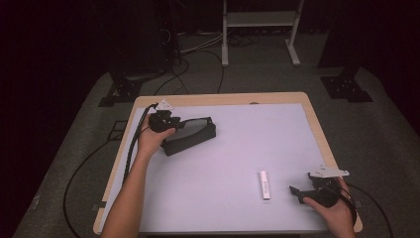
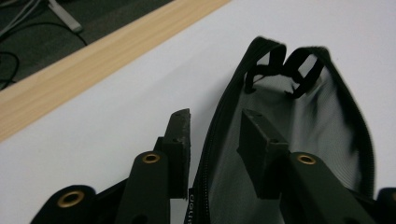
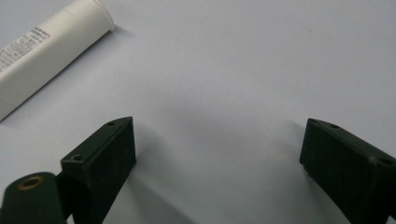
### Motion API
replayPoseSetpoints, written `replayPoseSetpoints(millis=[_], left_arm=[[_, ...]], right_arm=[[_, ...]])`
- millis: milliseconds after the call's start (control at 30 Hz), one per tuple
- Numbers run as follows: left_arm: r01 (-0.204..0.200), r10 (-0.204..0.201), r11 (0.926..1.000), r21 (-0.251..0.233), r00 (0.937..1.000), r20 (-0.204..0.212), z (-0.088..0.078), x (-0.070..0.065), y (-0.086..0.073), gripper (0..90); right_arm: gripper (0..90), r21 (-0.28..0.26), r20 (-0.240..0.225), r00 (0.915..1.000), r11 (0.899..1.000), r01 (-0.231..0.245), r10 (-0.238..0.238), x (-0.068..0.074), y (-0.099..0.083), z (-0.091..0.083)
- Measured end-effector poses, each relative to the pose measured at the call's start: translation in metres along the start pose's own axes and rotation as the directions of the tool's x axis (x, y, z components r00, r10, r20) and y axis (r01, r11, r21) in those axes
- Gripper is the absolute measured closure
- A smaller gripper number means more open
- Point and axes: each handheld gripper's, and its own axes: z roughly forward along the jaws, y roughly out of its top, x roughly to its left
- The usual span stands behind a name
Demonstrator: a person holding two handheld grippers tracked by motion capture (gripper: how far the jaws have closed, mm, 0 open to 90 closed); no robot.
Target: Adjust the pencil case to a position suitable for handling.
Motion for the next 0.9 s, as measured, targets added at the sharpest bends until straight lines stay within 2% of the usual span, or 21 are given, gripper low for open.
replayPoseSetpoints(millis=[333, 533, 700, 900], left_arm=[[0.002, -0.002, 0.9999, 0.015, 1.0, 0.005, 0.009, -0.001, 0.004, 71.6], [-0.01, 0.01, 0.9995, 0.031, 0.9999, 0.007, 0.011, -0.001, 0.008, 80.2], [-0.003, 0.003, 0.9996, 0.028, 0.9996, 0.029, 0.012, 0.001, 0.006, 87.8], [-0.008, 0.007, 0.9996, 0.027, 0.9989, 0.046, 0.009, 0.001, 0.008, 89.0]], right_arm=[[9.7, 0.0, 0.0, 1.0, 1.0, 0.0, 0.0, 0.0, 0.0, 0.0], [9.7, 0.0, 0.0, 1.0, 1.0, -0.001, 0.001, 0.0, 0.0, 0.0], [9.7, 0.0, 0.0, 1.0, 1.0, -0.001, 0.001, 0.0, 0.0, 0.0], [9.7, 0.0, 0.0, 1.0, 1.0, -0.001, 0.001, 0.0, 0.0, 0.0]])
